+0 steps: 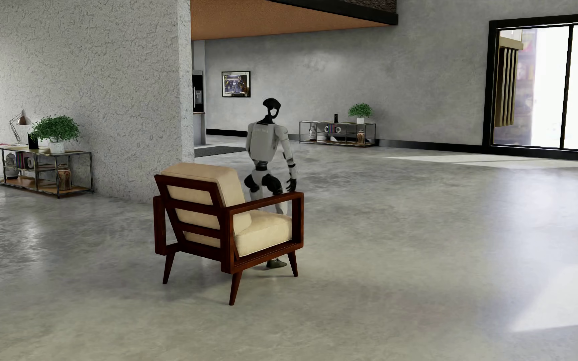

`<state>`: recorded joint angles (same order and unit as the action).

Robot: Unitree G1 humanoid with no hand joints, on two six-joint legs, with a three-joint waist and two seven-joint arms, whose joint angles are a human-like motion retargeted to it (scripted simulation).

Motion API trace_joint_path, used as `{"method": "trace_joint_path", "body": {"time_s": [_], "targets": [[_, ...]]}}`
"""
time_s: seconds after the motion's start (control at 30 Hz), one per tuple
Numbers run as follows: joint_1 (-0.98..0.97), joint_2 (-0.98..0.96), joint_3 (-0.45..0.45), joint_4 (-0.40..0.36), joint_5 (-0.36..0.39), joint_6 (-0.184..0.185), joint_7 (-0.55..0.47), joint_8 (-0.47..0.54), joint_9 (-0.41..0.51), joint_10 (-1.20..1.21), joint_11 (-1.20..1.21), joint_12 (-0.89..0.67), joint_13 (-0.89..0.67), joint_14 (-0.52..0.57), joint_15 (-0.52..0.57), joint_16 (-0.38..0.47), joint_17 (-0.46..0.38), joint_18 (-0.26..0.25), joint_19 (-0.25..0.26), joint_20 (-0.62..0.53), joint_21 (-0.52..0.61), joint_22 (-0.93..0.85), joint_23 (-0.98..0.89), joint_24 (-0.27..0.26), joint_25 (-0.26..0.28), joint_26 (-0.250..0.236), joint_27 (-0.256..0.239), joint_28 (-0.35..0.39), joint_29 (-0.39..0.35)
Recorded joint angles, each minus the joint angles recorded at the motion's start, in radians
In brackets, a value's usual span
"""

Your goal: Rest on the chair

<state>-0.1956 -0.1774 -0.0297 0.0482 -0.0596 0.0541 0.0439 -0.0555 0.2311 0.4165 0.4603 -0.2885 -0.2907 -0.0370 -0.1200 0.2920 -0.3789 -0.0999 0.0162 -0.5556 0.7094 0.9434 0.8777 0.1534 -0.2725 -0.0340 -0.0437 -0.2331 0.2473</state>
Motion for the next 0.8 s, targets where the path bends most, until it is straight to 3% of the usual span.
{"method": "trace_joint_path", "body": {"time_s": [0.07,0.1,0.17,0.3,0.37,0.47,0.63,0.7,0.8], "targets": [[-0.084,-0.085,-0.001,0.011,-0.012,-0.002,-0.003,0.007,0.083,0.065,0.076,-0.068,-0.081,-0.003,-0.03,0.022,-0.016,-0.016,0.007,-0.048,0.097,-0.04,-0.045,-0.005,-0.022,-0.005,-0.007,0.058,-0.035],[-0.137,-0.131,0.0,0.006,-0.023,-0.012,-0.017,0.034,0.136,0.11,0.125,-0.104,-0.145,-0.015,-0.088,0.03,-0.031,-0.018,0.006,-0.071,0.088,-0.045,-0.048,0.005,-0.019,-0.085,-0.088,0.052,0.013],[-0.236,-0.22,-0.001,0.021,-0.047,-0.015,-0.022,0.039,0.212,0.189,0.21,-0.176,-0.235,-0.023,-0.129,0.059,-0.041,-0.043,0.016,-0.129,0.18,-0.084,-0.066,0.013,-0.045,-0.104,-0.105,0.068,-0.01],[-0.473,-0.449,0.01,0.06,-0.109,-0.035,-0.044,0.056,0.367,0.431,0.437,-0.337,-0.424,-0.077,-0.107,0.169,-0.057,-0.095,0.116,-0.245,0.344,-0.259,-0.091,0.056,-0.098,-0.165,-0.134,0.04,-0.085],[-0.601,-0.567,0.013,0.085,-0.133,-0.04,-0.063,0.076,0.428,0.569,0.57,-0.393,-0.518,-0.112,-0.143,0.255,-0.103,-0.129,0.151,-0.273,0.422,-0.401,-0.17,0.056,-0.121,-0.223,-0.177,0.09,-0.142],[-0.796,-0.745,0.019,0.104,-0.153,-0.038,-0.098,0.124,0.515,0.771,0.771,-0.5,-0.665,-0.16,-0.206,0.382,-0.219,-0.164,0.172,-0.324,0.522,-0.598,-0.34,0.003,-0.089,-0.276,-0.203,0.213,-0.321],[-1.083,-1.025,0.018,0.136,-0.17,-0.043,-0.152,0.204,0.604,1.107,1.122,-0.598,-0.88,-0.233,-0.307,0.616,-0.477,-0.227,0.19,-0.35,0.684,-0.927,-0.718,-0.145,0.035,-0.331,-0.224,0.437,-0.611],[-1.171,-1.111,0.017,0.15,-0.172,-0.047,-0.176,0.232,0.631,1.23,1.248,-0.615,-0.932,-0.256,-0.34,0.691,-0.558,-0.246,0.198,-0.336,0.709,-1.034,-0.827,-0.182,0.064,-0.354,-0.235,0.496,-0.69],[-1.26,-1.198,0.017,0.149,-0.177,-0.049,-0.201,0.264,0.655,1.376,1.398,-0.611,-0.964,-0.273,-0.376,0.754,-0.641,-0.246,0.204,-0.302,0.712,-1.143,-0.927,-0.215,0.087,-0.375,-0.243,0.546,-0.748]]}}
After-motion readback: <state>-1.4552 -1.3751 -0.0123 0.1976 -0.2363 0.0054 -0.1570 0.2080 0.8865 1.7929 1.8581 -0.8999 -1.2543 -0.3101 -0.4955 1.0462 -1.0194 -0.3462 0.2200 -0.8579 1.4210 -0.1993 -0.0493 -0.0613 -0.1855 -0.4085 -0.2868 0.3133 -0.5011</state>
